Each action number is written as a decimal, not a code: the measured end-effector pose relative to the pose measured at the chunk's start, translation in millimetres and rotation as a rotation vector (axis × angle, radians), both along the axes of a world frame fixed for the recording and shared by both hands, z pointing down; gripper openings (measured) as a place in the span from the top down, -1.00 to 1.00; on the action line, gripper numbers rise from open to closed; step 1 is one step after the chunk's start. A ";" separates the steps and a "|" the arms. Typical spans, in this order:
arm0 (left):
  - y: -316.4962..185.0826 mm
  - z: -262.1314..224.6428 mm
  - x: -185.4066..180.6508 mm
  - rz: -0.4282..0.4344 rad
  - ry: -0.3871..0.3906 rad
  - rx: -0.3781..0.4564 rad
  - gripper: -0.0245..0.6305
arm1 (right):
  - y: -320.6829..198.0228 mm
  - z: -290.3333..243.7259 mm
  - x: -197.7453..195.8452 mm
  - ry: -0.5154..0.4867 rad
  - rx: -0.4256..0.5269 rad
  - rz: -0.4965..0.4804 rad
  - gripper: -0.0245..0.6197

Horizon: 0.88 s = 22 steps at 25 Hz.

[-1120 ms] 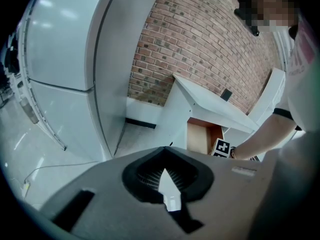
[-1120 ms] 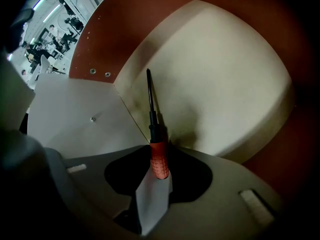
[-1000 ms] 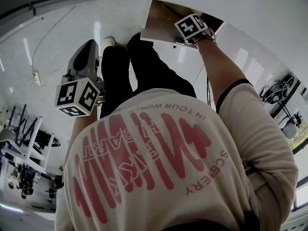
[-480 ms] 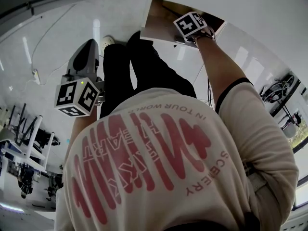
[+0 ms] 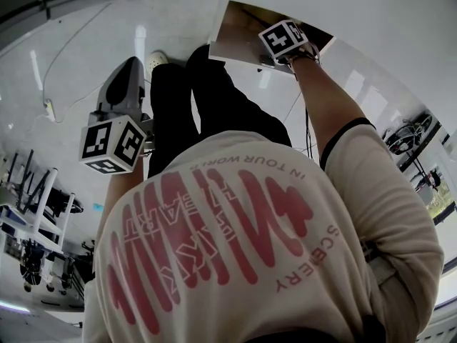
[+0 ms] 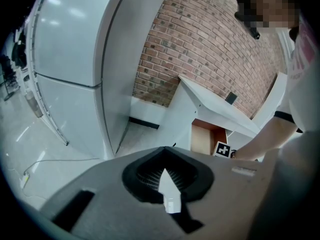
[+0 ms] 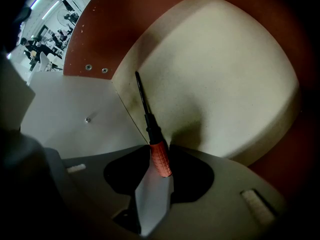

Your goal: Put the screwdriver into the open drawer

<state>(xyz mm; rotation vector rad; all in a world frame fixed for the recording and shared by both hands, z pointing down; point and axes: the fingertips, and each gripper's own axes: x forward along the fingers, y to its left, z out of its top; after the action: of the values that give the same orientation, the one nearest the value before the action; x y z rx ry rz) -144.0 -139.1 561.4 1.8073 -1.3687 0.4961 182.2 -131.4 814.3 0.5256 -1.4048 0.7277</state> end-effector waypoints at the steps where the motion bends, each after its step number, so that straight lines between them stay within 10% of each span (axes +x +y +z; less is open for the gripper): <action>1: 1.4 0.5 -1.8 -0.007 0.001 -0.001 0.92 | -0.1 0.2 -0.7 0.002 -0.001 -0.002 0.52; 22: 35.2 1.3 -25.0 -0.049 0.026 -0.004 0.92 | 8.9 -3.6 -6.9 0.066 0.011 0.011 0.56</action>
<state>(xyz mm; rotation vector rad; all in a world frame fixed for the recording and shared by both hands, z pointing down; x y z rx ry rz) -169.0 -103.9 562.7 1.7661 -1.3903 0.4481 175.3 -122.5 810.6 0.5617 -1.3462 0.7056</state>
